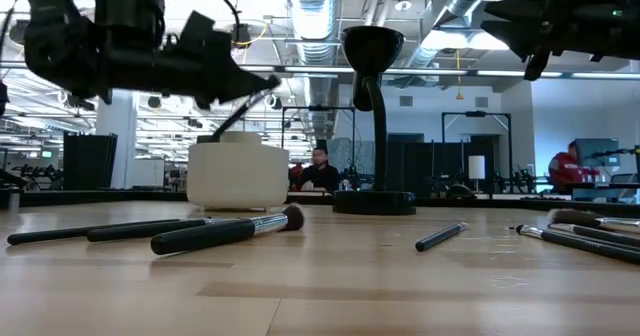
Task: Put items in baskets/containers
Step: Put foundation brush into the pen organizer, then put the highlighter brush into the organizer
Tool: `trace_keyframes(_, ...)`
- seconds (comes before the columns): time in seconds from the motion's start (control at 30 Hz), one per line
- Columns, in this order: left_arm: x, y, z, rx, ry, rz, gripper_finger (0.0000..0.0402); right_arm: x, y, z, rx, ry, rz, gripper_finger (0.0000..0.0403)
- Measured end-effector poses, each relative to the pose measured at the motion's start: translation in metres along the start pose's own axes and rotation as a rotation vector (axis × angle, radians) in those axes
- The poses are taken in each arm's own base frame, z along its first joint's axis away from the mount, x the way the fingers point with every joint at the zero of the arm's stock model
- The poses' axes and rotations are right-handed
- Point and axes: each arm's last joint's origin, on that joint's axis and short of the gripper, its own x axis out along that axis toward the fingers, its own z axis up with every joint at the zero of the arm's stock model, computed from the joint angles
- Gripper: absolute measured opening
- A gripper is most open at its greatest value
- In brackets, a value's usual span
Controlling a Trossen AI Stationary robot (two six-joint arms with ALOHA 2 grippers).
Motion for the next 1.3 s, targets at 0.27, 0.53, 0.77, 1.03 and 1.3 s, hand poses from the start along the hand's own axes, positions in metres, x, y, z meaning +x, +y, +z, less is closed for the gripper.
trace_keyframes(0.27, 0.005, -0.004, -0.026, 0.114, 0.054, -0.018, 0.0022, 0.0, 0.0, 0.0, 0.0, 0.0, 0.0, 0.0134)
trace_keyframes(0.53, 0.004, -0.007, -0.028, 0.13, 0.063, -0.04, 0.0037, 0.0, 0.001, 0.0, 0.0, 0.002, 0.03, 0.0134)
trace_keyframes(0.77, 0.004, -0.007, -0.028, 0.131, 0.064, -0.041, 0.0073, 0.0, 0.001, 0.0, 0.002, 0.002, 0.032, 0.0134)
trace_keyframes(1.03, 0.003, -0.006, -0.015, 0.113, 0.008, -0.034, 0.0104, 0.007, 0.007, -0.001, 0.026, 0.059, 0.12, 0.0156)
trace_keyframes(1.3, -0.01, -0.009, 0.03, 0.054, -0.166, -0.066, 0.011, 0.048, 0.036, -0.016, -0.003, 0.328, 0.094, 0.0167)
